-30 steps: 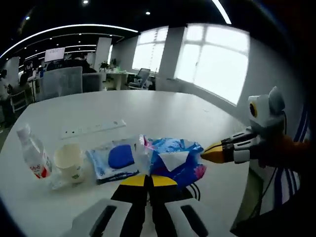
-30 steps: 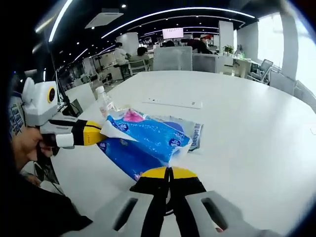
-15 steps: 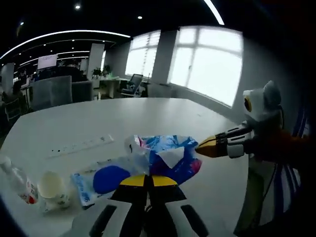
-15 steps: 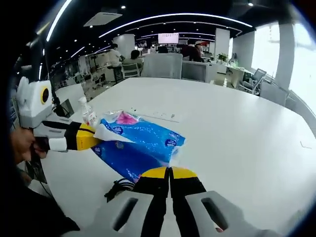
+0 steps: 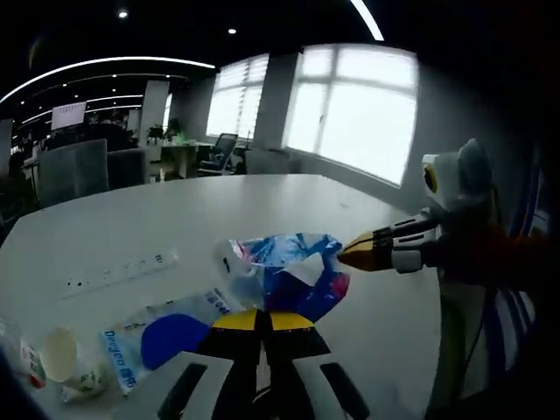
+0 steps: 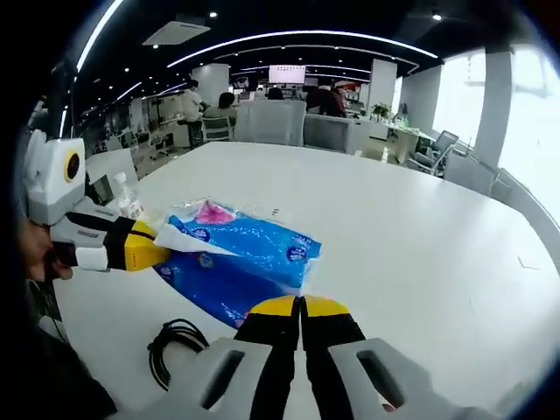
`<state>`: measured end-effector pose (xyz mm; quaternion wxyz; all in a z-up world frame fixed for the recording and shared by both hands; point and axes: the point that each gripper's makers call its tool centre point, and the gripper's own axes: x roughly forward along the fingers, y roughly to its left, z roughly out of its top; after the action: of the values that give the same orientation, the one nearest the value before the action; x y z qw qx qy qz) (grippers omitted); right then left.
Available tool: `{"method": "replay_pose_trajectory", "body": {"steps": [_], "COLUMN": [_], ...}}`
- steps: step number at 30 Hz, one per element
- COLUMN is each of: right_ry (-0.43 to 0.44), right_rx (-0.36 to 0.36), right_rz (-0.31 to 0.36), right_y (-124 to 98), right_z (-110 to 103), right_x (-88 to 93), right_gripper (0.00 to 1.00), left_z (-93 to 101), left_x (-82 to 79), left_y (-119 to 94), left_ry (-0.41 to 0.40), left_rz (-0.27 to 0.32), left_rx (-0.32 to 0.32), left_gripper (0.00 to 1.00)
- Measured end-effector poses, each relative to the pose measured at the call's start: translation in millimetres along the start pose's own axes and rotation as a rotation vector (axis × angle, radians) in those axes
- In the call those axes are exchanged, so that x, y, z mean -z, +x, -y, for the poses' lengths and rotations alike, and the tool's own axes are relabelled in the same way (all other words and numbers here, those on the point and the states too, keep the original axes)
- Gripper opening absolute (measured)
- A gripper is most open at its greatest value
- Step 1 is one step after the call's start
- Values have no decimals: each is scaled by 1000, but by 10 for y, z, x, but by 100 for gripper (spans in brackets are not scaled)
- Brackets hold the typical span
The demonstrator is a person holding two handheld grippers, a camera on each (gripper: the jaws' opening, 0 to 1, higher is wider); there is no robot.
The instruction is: Arrange the tabletop items into an orderly group along one side of the table until the central work area is clear of visible clutter.
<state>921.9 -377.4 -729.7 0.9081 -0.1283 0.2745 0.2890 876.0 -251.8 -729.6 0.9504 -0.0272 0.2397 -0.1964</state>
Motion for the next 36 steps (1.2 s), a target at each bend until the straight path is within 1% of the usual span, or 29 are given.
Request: {"method": "replay_pose_trajectory", "body": {"steps": [1,3,8,10,13,14,17,25,29,31,34,36], "right_ry": [2,6,17,19,1,1,-21,-6,-9,-16,-21,-28], "right_rx": [17,24,52,57,65,63,65,77,80,82,82,80], "right_rz": [8,4,4,2,-5,-6,-13,-29,-50,-62,-61,-62], "right_y": [23,51,182,233,282,301,415,577,665,730,754,763], "right_z": [60,103,285,327,371,380,430,518,557,602,624,629], "right_x": [5,24,97,130,162,174,224,264,343,416,436,433], "right_gripper": [0,0,0,0,0,0,0,0,0,0,0,0], "left_z": [9,25,46,40,41,11,9,-46,-48,-59,-68,-73], "left_x": [11,26,28,53,56,75,110,192,258,294,332,361], "left_y": [74,145,337,427,504,540,608,807,918,997,1068,1088], "left_ry": [-6,-1,-2,5,-13,-12,-2,10,16,12,31,27], "left_rz": [2,0,8,2,-3,-4,-23,-73,-111,-129,-148,-161], "left_rx": [6,10,15,20,27,25,31,36,40,41,40,41], "left_gripper": [0,0,0,0,0,0,0,0,0,0,0,0]}}
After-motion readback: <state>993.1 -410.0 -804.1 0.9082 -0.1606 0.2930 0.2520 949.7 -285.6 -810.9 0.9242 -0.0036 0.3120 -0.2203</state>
